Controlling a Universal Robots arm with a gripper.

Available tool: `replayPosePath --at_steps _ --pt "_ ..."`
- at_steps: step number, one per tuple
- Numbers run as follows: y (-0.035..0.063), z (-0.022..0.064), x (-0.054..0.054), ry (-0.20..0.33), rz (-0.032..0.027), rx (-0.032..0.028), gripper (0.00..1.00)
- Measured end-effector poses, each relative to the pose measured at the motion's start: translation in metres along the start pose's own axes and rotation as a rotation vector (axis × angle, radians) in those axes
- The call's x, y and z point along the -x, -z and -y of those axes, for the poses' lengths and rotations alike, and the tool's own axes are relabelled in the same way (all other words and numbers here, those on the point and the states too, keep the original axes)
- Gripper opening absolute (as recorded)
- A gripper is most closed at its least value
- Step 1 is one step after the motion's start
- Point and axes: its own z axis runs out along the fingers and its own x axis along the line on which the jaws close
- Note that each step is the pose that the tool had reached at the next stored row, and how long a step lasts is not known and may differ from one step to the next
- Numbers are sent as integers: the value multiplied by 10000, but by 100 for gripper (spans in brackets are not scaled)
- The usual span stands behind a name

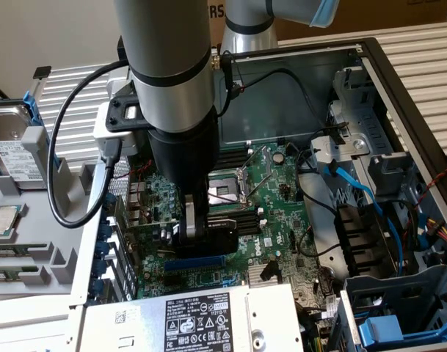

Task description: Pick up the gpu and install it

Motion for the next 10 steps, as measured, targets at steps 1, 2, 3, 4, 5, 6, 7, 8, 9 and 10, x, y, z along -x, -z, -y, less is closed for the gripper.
replayPosePath --at_steps 1,2,3,4,5,6,7,8,9,10 --pt "0 0 0 0 0 0 27" --pt "0 0 0 0 0 0 27" --pt "0 0 0 -1 -4 0 27" --pt "0 0 -1 -5 -8 0 27" --pt "0 0 0 -7 -13 -1 27" --pt "0 0 0 -7 -17 -1 27" --pt "0 0 0 -9 -25 -3 27" --pt "0 0 0 -8 -36 -3 27" --pt "0 0 0 -8 -51 -6 27" --pt "0 0 0 -6 -66 -9 27"
